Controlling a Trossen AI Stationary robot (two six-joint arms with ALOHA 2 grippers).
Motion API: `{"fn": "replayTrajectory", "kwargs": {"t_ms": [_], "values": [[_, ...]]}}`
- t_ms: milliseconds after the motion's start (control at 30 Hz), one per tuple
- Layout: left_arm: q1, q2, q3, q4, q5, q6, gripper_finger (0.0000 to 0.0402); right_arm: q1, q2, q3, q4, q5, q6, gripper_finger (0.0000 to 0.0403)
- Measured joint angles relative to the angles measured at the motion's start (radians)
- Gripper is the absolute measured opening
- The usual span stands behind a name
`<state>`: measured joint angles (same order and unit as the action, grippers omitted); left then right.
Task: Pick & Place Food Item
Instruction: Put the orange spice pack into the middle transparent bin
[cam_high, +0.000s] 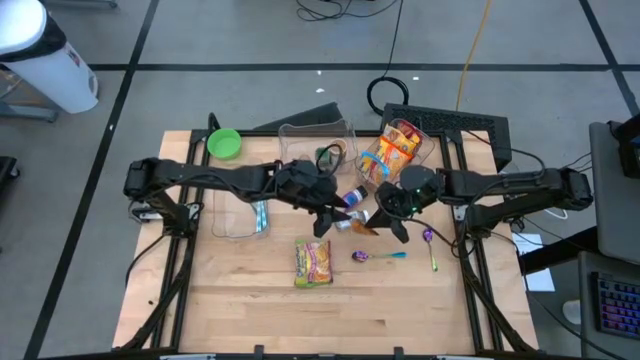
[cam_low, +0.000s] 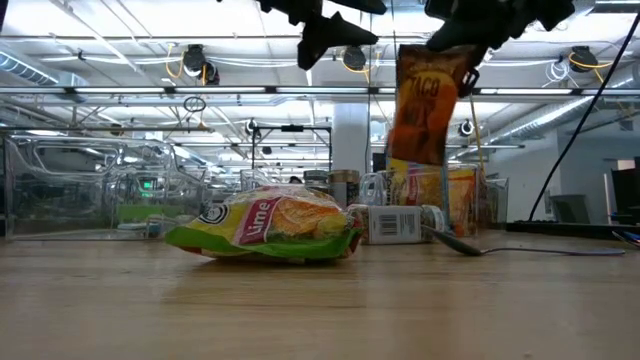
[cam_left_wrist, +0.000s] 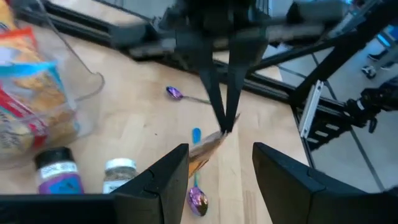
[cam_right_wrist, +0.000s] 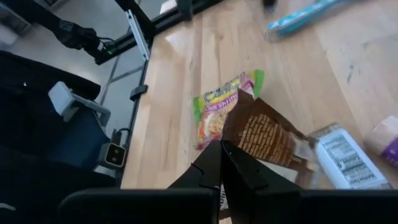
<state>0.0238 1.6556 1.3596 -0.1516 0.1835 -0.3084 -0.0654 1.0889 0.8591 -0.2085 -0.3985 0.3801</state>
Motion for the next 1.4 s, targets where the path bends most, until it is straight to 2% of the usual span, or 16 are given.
{"fn": "replayTrajectory", "kwargs": {"t_ms": [133, 433, 733, 867, 1167, 1400], "values": [[-0.003, 0.027, 0.0, 0.028, 0.037, -0.003, 0.0187, 0.0, 0.0, 0.029, 0.009, -0.026, 0.0, 0.0], [-0.013, 0.04, 0.019, 0.063, 0.02, 0.075, 0.0187, 0.0, 0.005, 0.072, 0.009, -0.026, 0.0, 0.0], [-0.013, 0.04, 0.021, 0.055, 0.034, 0.093, 0.0184, 0.0, 0.065, 0.118, 0.009, -0.052, -0.007, 0.0], [-0.013, 0.04, 0.021, 0.043, 0.035, 0.093, 0.0148, 0.0, 0.076, 0.138, 0.009, -0.052, -0.023, 0.0], [-0.011, 0.04, 0.022, 0.03, 0.105, 0.091, 0.001, -0.02, 0.079, 0.146, 0.01, -0.052, -0.026, 0.0], [-0.008, 0.039, 0.022, 0.034, 0.131, 0.061, 0.0004, -0.02, 0.079, 0.146, 0.041, -0.053, -0.008, 0.0]]}}
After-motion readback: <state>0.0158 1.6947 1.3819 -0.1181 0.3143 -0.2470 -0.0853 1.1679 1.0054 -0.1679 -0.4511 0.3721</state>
